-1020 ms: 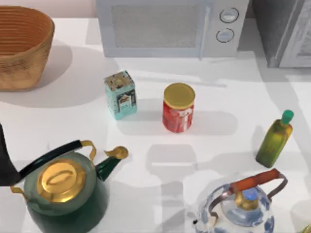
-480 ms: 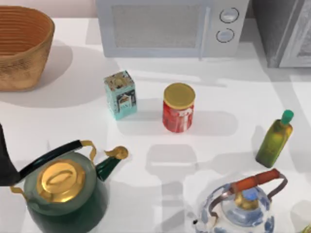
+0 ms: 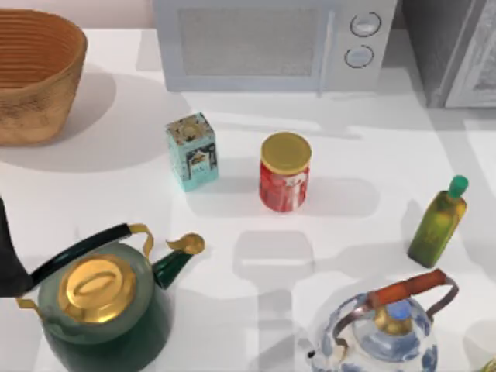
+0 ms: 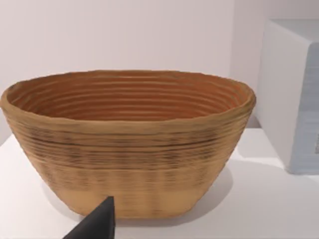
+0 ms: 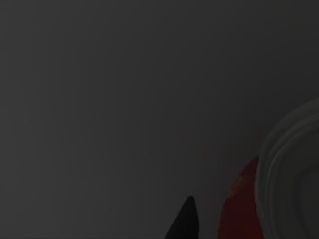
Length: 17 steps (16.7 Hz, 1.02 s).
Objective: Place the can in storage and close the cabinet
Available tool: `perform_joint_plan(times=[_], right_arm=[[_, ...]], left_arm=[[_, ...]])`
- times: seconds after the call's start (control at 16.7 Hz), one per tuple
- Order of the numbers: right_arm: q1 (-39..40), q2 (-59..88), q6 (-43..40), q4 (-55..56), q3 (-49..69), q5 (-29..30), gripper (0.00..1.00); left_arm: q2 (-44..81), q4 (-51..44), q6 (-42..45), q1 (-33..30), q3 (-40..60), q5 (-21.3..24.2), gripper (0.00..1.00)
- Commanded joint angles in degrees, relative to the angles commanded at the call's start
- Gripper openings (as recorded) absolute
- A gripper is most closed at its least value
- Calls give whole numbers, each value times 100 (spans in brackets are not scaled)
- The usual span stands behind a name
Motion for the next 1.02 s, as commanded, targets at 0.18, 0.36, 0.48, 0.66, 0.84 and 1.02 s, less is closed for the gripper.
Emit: perform_joint_plan(times=[0.18,0.36,0.48,0.66,0.84,1.02], right_arm=[[0,0,0,0,0,0,23],[0,0,0,0,0,0,45],[0,0,0,0,0,0,60],[0,0,0,0,0,0,83],[0,0,0,0,0,0,100],[0,0,0,0,0,0,100]], left_arm=[[0,0,0,0,0,0,100],[0,0,0,0,0,0,100],[0,0,0,0,0,0,100],[0,0,0,0,0,0,100],[0,0,0,0,0,0,100],[0,0,0,0,0,0,100]])
